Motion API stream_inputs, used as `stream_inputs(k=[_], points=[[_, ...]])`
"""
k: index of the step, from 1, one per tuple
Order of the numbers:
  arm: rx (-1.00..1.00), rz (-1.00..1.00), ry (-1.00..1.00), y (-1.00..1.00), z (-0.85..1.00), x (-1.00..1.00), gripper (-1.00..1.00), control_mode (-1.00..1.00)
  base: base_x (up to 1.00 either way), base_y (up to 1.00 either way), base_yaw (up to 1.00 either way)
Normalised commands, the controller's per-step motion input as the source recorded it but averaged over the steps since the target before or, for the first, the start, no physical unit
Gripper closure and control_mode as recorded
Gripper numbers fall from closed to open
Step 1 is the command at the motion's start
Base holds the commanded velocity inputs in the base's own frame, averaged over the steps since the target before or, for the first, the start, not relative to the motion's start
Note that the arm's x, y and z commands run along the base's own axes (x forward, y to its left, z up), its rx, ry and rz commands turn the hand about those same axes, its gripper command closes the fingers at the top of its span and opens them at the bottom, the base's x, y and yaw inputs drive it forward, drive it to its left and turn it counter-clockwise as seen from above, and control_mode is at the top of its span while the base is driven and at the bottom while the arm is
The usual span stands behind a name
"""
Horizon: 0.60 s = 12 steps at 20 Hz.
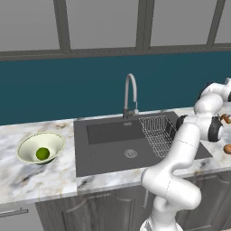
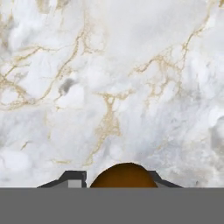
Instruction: There is a mixed pile of frozen fruits and vegetables on the counter. Locate all the frozen vegetables and place the items in a bowl on the counter. Take all the frozen fruits and defrost them in a running sink.
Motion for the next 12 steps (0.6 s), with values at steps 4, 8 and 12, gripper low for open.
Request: stream_inputs(k=[4, 8, 12], points=[[-0.01, 0.00, 0.01, 0.55, 0.43, -0.32, 1.00, -1.00, 0.00, 0.00, 0.00], [-0.06, 0.02, 0.05, 0.60, 0.29, -0.42, 1.00, -1.00, 0.00, 0.00, 0.00], [-0.08, 0.05, 0.04, 0.54, 0.04, -0.50, 1.00, -1.00, 0.00, 0.00, 0.00]])
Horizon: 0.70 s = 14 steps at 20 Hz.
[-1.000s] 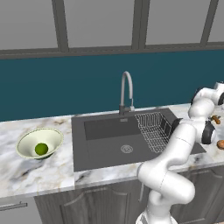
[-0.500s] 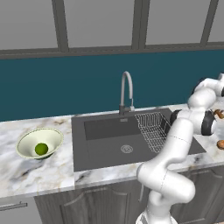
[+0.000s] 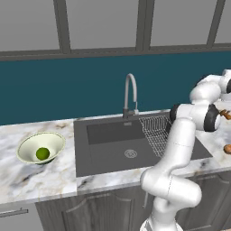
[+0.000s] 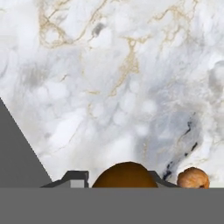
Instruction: There is a mixed pile of frozen fruits and vegetables on the counter. Locate all the frozen vegetables and place the items in a bowl on the counter. Take all the frozen fruits and defrost them in a running sink.
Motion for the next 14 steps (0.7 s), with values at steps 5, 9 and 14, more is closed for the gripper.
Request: stream_inputs(k=[5, 9, 14], points=[[-0.09, 0.03, 0.00, 0.55, 0.00, -0.60, 1.00, -1.00, 0.00, 0.00, 0.00], [-0.05, 0.01, -0.02, 0.43, 0.00, -0.61, 1.00, -1.00, 0.00, 0.00, 0.00], [-0.03, 0.00, -0.06, 0.52, 0.04, -0.51, 1.00, -1.00, 0.00, 0.00, 0.00]])
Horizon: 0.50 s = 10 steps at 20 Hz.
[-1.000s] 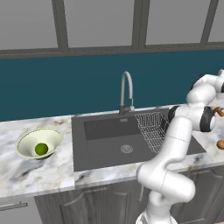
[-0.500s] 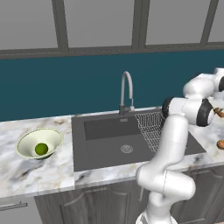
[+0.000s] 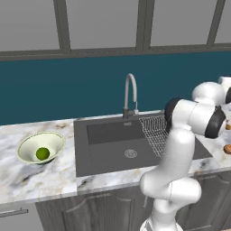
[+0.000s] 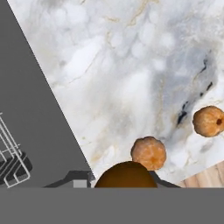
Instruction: There is a mixed pile of frozen fruits and vegetables on the counter. Locate all the frozen vegetables and place the items in a bowl on the counter. Take all the frozen fruits and defrost them in a running sink.
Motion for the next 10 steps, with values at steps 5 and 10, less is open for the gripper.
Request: stream_inputs(k=[5, 10], points=[[-0.03, -0.02, -0.11, 0.57, 0.18, -0.46, 1.00, -1.00, 0.00, 0.00, 0.00], [-0.03, -0.02, -0.06, 0.63, 0.29, -0.43, 1.00, -1.00, 0.00, 0.00, 0.00]])
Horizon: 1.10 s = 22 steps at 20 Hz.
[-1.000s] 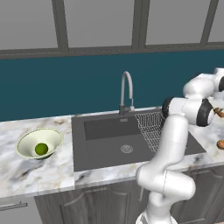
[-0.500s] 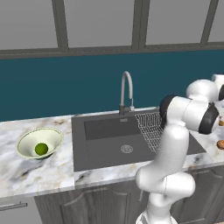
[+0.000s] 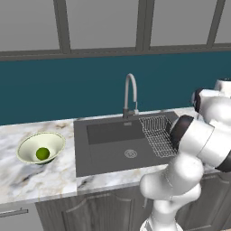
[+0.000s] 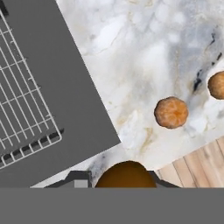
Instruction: There is a mixed pile of frozen fruits and vegetables on the counter. Locate all the frozen vegetables and place the items in a bowl on the counter. Take all the frozen fruits and defrost them in a running sink.
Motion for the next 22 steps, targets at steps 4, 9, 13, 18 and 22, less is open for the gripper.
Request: stream_inputs(k=[4, 9, 13, 18, 22], points=[[-0.04, -0.01, -0.01, 0.69, 0.33, -0.40, 1.00, -1.00, 0.00, 0.00, 0.00], [-0.03, 0.00, 0.00, 0.69, 0.35, -0.36, 1.00, -1.00, 0.00, 0.00, 0.00], [-0.01, 0.00, 0.00, 0.65, 0.36, -0.29, 1.00, -1.00, 0.00, 0.00, 0.00], [-0.01, 0.00, 0.00, 0.63, 0.31, -0.22, 1.00, -1.00, 0.00, 0.00, 0.00], [0.00, 0.00, 0.00, 0.62, 0.27, -0.14, 1.00, -1.00, 0.00, 0.00, 0.00]])
